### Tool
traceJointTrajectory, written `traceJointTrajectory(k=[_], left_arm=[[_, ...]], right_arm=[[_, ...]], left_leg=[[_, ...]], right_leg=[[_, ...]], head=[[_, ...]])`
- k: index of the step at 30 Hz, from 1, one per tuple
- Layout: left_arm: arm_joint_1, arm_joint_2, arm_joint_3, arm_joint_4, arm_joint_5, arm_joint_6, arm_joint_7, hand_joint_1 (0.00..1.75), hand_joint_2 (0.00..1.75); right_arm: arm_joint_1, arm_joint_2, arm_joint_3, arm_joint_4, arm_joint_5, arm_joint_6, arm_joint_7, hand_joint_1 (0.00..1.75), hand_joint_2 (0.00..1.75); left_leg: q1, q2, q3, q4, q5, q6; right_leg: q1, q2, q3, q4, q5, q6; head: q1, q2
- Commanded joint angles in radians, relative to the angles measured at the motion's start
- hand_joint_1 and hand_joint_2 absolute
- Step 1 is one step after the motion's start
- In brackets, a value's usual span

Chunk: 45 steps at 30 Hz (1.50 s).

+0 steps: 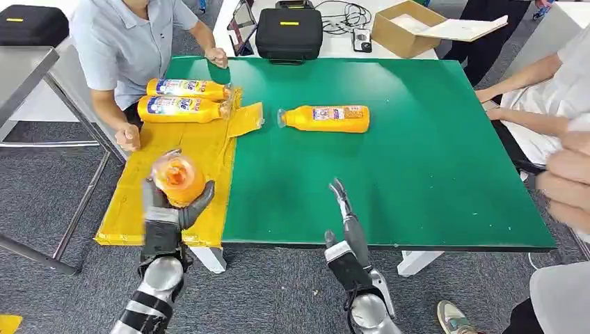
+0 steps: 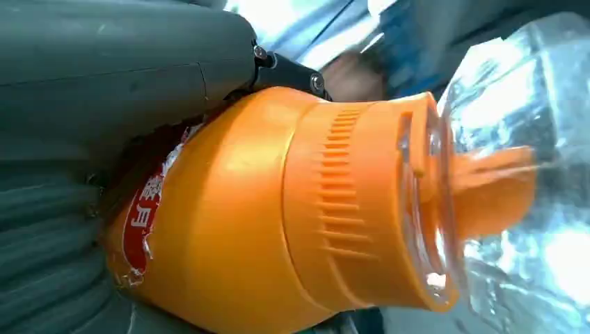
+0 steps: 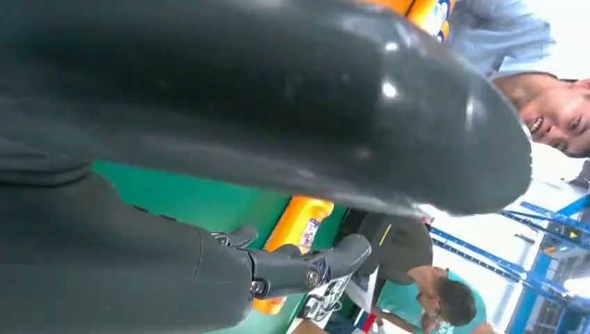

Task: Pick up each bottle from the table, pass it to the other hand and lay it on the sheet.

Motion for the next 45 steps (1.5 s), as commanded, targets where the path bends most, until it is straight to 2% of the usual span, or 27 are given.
traceJointTrajectory(k=[1, 5, 6, 8, 10, 12, 14, 19, 29, 30, 31, 32, 36, 39, 40, 45], left_arm=[[-0.252, -0.002, 0.051, 0.514, -1.024, 0.228, 0.193, 1.75, 1.75], [-0.354, 0.011, 0.029, 0.749, -0.943, 0.180, 0.202, 1.75, 1.75], [-0.379, 0.020, 0.007, 0.805, -0.977, 0.157, 0.250, 1.75, 1.75], [-0.387, 0.023, 0.006, 0.820, -0.976, 0.159, 0.249, 1.75, 1.75], [-0.419, 0.033, -0.029, 0.885, -1.044, 0.138, 0.330, 1.75, 1.75], [-0.439, 0.040, -0.052, 0.922, -1.090, 0.130, 0.383, 1.75, 1.75], [-0.444, 0.041, -0.052, 0.926, -1.091, 0.127, 0.385, 1.75, 1.75], [-0.503, 0.036, -0.079, 1.029, -1.152, -0.015, 0.512, 1.75, 1.75], [-0.512, 0.031, -0.102, 1.042, -1.185, -0.053, 0.547, 1.75, 1.75], [-0.513, 0.029, -0.102, 1.044, -1.185, -0.059, 0.547, 1.64, 1.75], [-0.512, 0.026, -0.095, 1.041, -1.177, -0.074, 0.544, 0.28, 1.75], [-0.514, 0.024, -0.097, 1.044, -1.178, -0.096, 0.540, 0.00, 1.75], [-0.504, 0.012, -0.051, 1.034, -1.114, -0.171, 0.482, 0.00, 1.75], [-0.483, -0.011, 0.061, 1.006, -0.949, -0.251, 0.335, 0.00, 1.75], [-0.469, -0.019, 0.104, 0.984, -0.871, -0.288, 0.253, 0.00, 1.75], [-0.441, -0.026, 0.141, 0.928, -0.741, -0.431, 0.125, 0.00, 1.75]], right_arm=[[-0.039, -0.001, 0.003, 0.010, -0.033, 0.019, 0.000, 0.00, 0.00], [-0.058, 0.019, 0.019, 0.037, -0.018, 0.058, 0.000, 0.00, 0.00], [-0.061, 0.023, 0.021, 0.047, -0.018, 0.073, 0.000, 0.00, 0.00], [-0.064, 0.028, 0.021, 0.052, -0.015, 0.073, 0.000, 0.00, 0.00], [-0.068, 0.034, 0.020, 0.063, -0.020, 0.089, 0.000, 0.00, 0.00], [-0.069, 0.039, 0.020, 0.070, -0.023, 0.097, 0.000, 0.00, 0.00], [-0.070, 0.041, 0.020, 0.072, -0.022, 0.097, 0.000, 0.00, 0.00], [-0.080, 0.059, 0.014, 0.117, -0.024, 0.122, 0.000, 0.00, 0.00], [-0.079, 0.064, 0.000, 0.135, -0.033, 0.125, 0.000, 0.00, 0.00], [-0.079, 0.064, 0.000, 0.135, -0.033, 0.125, 0.000, 0.00, 0.00], [-0.080, 0.067, -0.003, 0.144, -0.034, 0.126, 0.000, 0.00, 0.00], [-0.082, 0.067, -0.003, 0.148, -0.033, 0.124, 0.000, 0.00, 0.00], [-0.085, 0.066, -0.002, 0.155, -0.038, 0.120, 0.000, 0.00, 0.00], [-0.087, 0.063, 0.004, 0.159, -0.047, 0.115, 0.000, 0.00, 0.00], [-0.085, 0.059, 0.010, 0.156, -0.052, 0.112, 0.000, 0.00, 0.00], [-0.080, 0.047, 0.025, 0.145, -0.064, 0.102, 0.000, 0.00, 0.00]], left_leg=[[0.001, -0.004, 0.002, -0.001, 0.002, -0.001], [0.001, 0.000, 0.001, -0.001, 0.002, -0.002], [0.001, 0.001, 0.001, -0.001, 0.002, -0.002], [0.001, -0.002, 0.001, -0.001, 0.003, -0.002], [0.001, 0.000, 0.001, 0.000, 0.002, -0.002], [0.001, 0.000, 0.001, 0.000, 0.002, -0.002], [0.001, 0.000, 0.001, 0.000, 0.002, -0.002], [0.001, 0.002, 0.001, 0.000, 0.002, -0.002], [0.001, 0.003, 0.003, -0.001, 0.002, -0.002], [0.000, 0.002, 0.002, -0.001, 0.002, -0.002], [0.001, 0.003, 0.003, -0.001, 0.002, -0.002], [0.001, 0.002, 0.003, -0.001, 0.002, -0.002], [0.001, 0.002, 0.002, -0.001, 0.002, -0.002], [0.000, 0.001, 0.002, -0.001, 0.002, -0.002], [0.001, 0.002, 0.002, -0.001, 0.003, -0.002], [0.001, -0.003, 0.003, -0.001, 0.003, -0.002]], right_leg=[[0.001, -0.004, 0.003, -0.001, 0.000, -0.002], [0.001, 0.000, 0.002, -0.001, 0.002, -0.002], [0.001, 0.000, 0.001, -0.001, 0.002, -0.003], [0.001, -0.002, 0.002, -0.001, 0.001, -0.002], [0.001, 0.000, 0.001, 0.000, 0.001, -0.001], [0.001, 0.000, 0.001, 0.000, 0.001, -0.001], [0.001, 0.001, 0.001, 0.000, 0.001, -0.001], [0.001, 0.002, 0.001, 0.000, 0.002, -0.002], [0.001, 0.003, 0.002, 0.000, 0.002, -0.001], [0.001, 0.002, 0.002, 0.000, 0.002, -0.001], [0.002, 0.003, 0.002, 0.000, 0.002, -0.001], [0.001, 0.002, 0.002, 0.000, 0.002, -0.001], [0.001, 0.002, 0.002, 0.000, 0.002, -0.001], [0.000, 0.002, 0.002, 0.000, 0.002, -0.001], [0.001, 0.002, 0.003, -0.001, 0.002, -0.001], [0.000, -0.002, 0.005, -0.001, 0.001, 0.000]], head=[[0.000, 0.000], [0.000, 0.000], [0.000, 0.000], [0.000, 0.000], [0.000, 0.000], [0.000, 0.000], [0.000, 0.000], [0.000, 0.000], [0.000, 0.000], [0.000, 0.000], [0.000, 0.000], [0.000, 0.000], [0.000, 0.000], [0.000, 0.000], [0.000, 0.000], [0.000, 0.000]])
